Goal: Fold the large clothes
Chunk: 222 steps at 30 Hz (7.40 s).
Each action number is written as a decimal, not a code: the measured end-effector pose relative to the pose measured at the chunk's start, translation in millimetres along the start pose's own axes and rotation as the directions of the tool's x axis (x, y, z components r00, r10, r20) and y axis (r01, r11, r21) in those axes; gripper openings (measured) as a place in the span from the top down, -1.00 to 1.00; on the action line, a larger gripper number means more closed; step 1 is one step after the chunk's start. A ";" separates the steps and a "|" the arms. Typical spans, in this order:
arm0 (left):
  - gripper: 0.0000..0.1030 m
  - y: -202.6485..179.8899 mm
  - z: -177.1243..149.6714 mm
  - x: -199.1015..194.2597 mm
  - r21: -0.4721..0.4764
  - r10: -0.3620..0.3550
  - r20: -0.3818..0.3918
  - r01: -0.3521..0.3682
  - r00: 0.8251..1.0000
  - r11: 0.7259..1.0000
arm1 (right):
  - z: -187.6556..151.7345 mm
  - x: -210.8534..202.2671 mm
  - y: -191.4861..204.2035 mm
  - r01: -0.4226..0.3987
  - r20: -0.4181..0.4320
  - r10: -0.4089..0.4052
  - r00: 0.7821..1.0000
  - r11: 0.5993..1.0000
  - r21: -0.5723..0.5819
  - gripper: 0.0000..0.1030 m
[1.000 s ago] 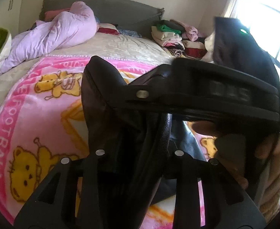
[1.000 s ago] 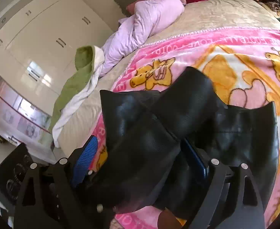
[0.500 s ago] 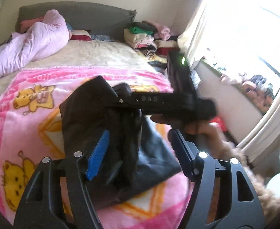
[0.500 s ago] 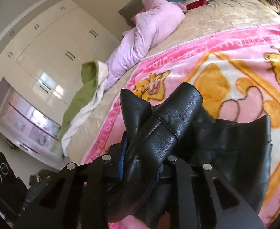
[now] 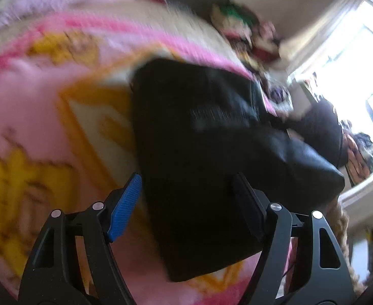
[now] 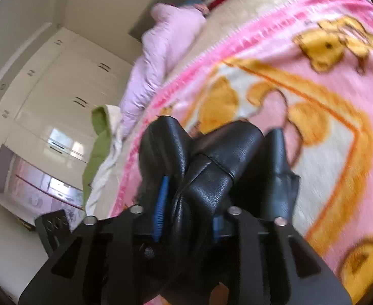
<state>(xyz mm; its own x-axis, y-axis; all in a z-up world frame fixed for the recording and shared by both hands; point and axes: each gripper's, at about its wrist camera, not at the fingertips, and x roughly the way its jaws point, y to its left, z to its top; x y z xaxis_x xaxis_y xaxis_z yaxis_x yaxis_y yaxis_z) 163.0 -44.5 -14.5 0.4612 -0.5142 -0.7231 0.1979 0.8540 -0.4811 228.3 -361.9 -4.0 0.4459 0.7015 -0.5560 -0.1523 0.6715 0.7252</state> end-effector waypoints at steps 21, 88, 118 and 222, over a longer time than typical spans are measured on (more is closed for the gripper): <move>-0.43 -31.8 -4.8 31.1 0.138 0.113 0.001 -0.112 0.994 0.984 | -9.9 -0.6 -1.6 0.213 0.064 -0.207 0.976 0.970 -0.113 0.49; -0.77 -42.9 -35.6 56.8 0.157 0.078 -0.073 -0.066 0.994 0.985 | -48.2 -20.8 -31.5 0.448 0.208 -0.437 0.875 0.894 -0.009 0.46; -0.78 -49.5 -37.9 29.0 0.161 0.116 -0.023 -0.111 0.993 0.981 | -151.9 -89.9 19.4 0.568 0.302 -0.523 0.797 0.820 -0.078 -0.58; -0.82 -43.3 -157.3 -75.0 0.172 0.182 0.234 -0.225 0.955 0.959 | -301.2 -76.4 86.1 0.678 0.441 -0.565 0.698 0.719 -0.152 -0.91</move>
<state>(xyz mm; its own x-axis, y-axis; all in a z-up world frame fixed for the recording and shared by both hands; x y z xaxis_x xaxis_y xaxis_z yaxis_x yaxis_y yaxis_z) -16.3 -55.2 -17.4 0.6786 -0.3170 -0.6626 0.2344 0.9484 -0.2136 -84.6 -285.8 -21.5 0.7858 0.0047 -0.6185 0.0587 0.9949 0.0821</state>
